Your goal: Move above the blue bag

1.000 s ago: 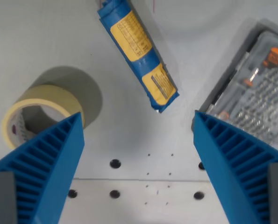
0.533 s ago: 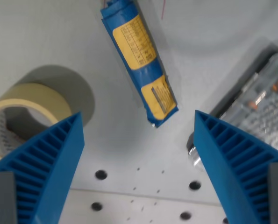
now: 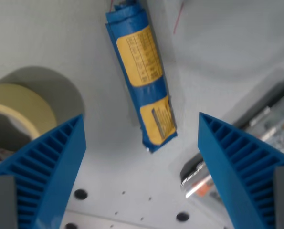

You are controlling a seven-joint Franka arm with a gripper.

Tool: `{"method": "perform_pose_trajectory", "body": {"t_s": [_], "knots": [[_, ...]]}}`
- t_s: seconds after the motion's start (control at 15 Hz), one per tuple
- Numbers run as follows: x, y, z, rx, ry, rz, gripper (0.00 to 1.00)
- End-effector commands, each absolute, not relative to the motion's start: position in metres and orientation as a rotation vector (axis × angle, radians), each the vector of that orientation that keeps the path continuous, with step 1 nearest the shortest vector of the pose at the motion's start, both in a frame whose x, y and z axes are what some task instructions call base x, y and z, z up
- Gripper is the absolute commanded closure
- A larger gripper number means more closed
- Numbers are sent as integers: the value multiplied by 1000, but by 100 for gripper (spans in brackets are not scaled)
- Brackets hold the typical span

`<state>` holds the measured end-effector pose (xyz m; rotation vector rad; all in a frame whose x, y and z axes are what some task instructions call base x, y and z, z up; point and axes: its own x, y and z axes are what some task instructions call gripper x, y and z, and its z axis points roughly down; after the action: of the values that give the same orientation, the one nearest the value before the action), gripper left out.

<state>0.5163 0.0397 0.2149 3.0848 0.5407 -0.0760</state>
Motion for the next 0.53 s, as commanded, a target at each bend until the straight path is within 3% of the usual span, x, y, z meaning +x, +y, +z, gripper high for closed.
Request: {"method": "perform_pose_trajectory", "body": {"t_s": [0.07,0.53], "knots": [[514,39,202,2976,838,44,0],[516,39,174,2958,875,43,0]]}}
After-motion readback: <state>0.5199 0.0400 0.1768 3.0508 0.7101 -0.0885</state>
